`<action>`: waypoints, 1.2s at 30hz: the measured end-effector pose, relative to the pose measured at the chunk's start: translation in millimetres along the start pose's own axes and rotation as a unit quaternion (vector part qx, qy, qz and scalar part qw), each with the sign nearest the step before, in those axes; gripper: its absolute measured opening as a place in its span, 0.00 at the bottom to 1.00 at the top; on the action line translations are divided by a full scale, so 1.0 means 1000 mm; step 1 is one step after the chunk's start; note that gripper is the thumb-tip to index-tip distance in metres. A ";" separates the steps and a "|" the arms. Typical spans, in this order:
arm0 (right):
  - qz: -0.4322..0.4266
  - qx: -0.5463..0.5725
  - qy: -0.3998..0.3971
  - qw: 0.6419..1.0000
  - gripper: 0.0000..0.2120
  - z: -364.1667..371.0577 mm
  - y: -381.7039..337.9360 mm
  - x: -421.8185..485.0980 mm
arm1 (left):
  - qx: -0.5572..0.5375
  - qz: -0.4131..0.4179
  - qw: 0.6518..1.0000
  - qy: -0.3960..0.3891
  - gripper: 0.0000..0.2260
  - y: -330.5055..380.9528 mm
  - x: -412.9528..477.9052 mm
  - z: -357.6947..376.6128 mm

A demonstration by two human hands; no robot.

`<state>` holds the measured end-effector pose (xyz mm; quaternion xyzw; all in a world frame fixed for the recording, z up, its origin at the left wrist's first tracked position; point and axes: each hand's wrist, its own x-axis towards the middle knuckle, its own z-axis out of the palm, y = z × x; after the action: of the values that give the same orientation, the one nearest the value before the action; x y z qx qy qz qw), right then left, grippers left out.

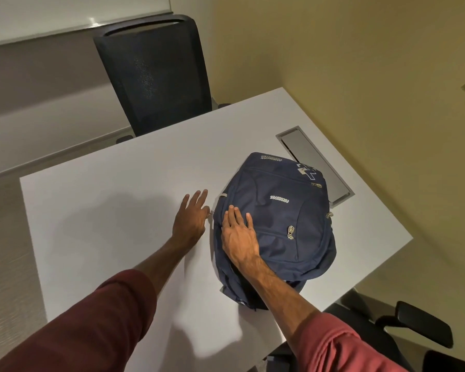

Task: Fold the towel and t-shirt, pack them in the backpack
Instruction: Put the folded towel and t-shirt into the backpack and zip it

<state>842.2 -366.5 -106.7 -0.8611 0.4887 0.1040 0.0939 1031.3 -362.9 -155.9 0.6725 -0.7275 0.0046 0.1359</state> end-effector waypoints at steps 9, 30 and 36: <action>0.009 0.015 -0.022 1.000 0.32 -0.007 -0.002 0.002 | 0.009 0.008 1.000 0.026 0.06 0.011 -0.039 -0.010; -0.021 0.041 -0.074 0.996 0.27 -0.007 0.015 0.018 | 0.008 0.020 0.999 0.025 0.27 0.088 -0.138 -0.062; -0.017 0.107 -0.017 0.994 0.24 -0.018 0.011 -0.008 | 0.173 -0.003 0.968 -0.184 0.32 0.113 -0.150 -0.065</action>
<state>830.5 -370.6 -88.0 -0.8524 0.4808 0.0642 0.1951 942.3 -193.6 -104.5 0.6775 -0.7258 0.0063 -0.1189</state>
